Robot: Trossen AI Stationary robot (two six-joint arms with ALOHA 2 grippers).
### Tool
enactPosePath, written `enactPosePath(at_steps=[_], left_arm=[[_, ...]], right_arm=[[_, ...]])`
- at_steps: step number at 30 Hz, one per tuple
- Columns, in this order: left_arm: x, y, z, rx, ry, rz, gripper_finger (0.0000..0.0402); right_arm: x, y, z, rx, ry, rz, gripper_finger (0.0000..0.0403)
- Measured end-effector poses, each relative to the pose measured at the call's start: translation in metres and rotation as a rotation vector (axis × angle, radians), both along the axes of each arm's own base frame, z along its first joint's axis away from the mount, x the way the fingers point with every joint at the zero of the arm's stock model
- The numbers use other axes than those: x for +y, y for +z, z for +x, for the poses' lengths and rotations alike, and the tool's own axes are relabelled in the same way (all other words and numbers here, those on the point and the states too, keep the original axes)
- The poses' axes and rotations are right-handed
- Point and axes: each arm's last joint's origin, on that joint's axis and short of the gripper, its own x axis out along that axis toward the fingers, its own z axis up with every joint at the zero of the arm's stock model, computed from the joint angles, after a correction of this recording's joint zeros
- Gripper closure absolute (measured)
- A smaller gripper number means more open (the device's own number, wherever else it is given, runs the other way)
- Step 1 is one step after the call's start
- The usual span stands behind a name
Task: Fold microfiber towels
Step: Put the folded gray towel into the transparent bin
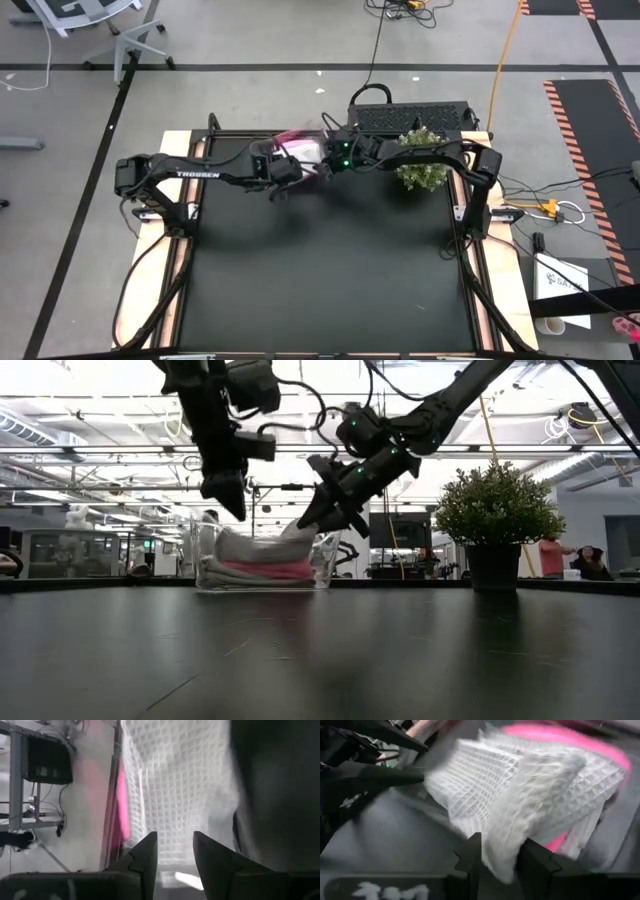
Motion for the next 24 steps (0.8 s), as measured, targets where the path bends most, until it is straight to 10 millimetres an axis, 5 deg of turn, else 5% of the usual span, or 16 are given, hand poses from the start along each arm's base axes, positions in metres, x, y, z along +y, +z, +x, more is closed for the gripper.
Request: enactPosePath(at_steps=[12,17,24], left_arm=[[-0.001,0.011,0.000,0.000,0.044,-0.021,0.0275],[-0.009,0.013,-0.003,-0.044,0.114,-0.060,0.0275],[-0.047,0.039,-0.027,-0.167,0.178,-0.231,0.0275]], right_arm=[[0.004,0.061,-0.018,-0.133,0.017,-0.118,0.0301],[0.004,0.057,-0.017,-0.122,0.022,-0.119,0.0310],[0.000,0.044,-0.005,-0.090,0.068,-0.087,0.0364]])
